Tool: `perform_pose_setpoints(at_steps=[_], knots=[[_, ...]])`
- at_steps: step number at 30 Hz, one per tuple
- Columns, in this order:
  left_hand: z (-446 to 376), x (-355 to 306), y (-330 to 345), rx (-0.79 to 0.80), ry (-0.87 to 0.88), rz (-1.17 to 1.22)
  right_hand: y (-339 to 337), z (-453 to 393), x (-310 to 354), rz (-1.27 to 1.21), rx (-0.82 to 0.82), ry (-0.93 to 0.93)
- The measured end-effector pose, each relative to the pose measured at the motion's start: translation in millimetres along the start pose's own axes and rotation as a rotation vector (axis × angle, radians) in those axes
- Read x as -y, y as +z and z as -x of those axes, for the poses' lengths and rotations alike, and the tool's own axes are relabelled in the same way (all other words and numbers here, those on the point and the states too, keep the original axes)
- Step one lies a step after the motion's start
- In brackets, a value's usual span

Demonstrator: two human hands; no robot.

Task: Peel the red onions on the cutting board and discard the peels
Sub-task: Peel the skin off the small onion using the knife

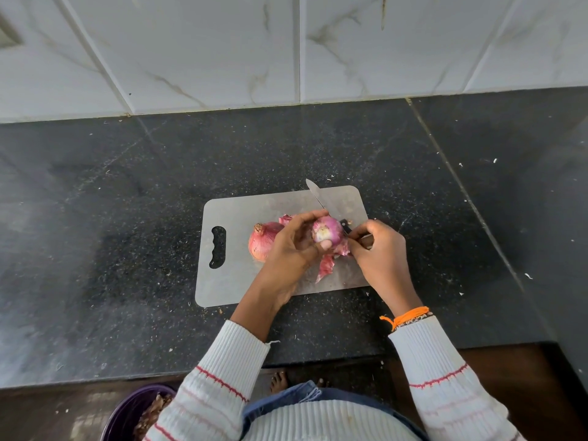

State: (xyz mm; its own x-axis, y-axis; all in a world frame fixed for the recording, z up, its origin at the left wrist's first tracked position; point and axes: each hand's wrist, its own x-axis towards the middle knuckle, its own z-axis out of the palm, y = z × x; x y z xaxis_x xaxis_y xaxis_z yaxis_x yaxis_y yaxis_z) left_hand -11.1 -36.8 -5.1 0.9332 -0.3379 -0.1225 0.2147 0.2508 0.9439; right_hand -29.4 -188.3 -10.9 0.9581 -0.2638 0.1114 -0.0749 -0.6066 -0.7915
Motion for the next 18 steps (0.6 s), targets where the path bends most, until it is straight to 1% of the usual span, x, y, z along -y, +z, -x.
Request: perform_pose_setpoints(at_steps=[2,4,11,14,18], knots=[[-3,-3,-3,-0.009,0.015,0.073,1,1,-2,0.052,0.028,-0.012],[-5,-5,-6,-0.028,0.028,0.074,1,1,-2,0.020,0.039,-0.007],[-7,3,-6,-0.123,0.059,-0.086,-2,5,24,-0.246,-0.026,-0.058],[-6,3,-4,-0.128,0.052,-0.111,1,7,28,-0.270,-0.033,-0.072],[-5,2,-1,-0.132,0.046,-0.148,1,6,24,-0.242,-0.061,-0.074]])
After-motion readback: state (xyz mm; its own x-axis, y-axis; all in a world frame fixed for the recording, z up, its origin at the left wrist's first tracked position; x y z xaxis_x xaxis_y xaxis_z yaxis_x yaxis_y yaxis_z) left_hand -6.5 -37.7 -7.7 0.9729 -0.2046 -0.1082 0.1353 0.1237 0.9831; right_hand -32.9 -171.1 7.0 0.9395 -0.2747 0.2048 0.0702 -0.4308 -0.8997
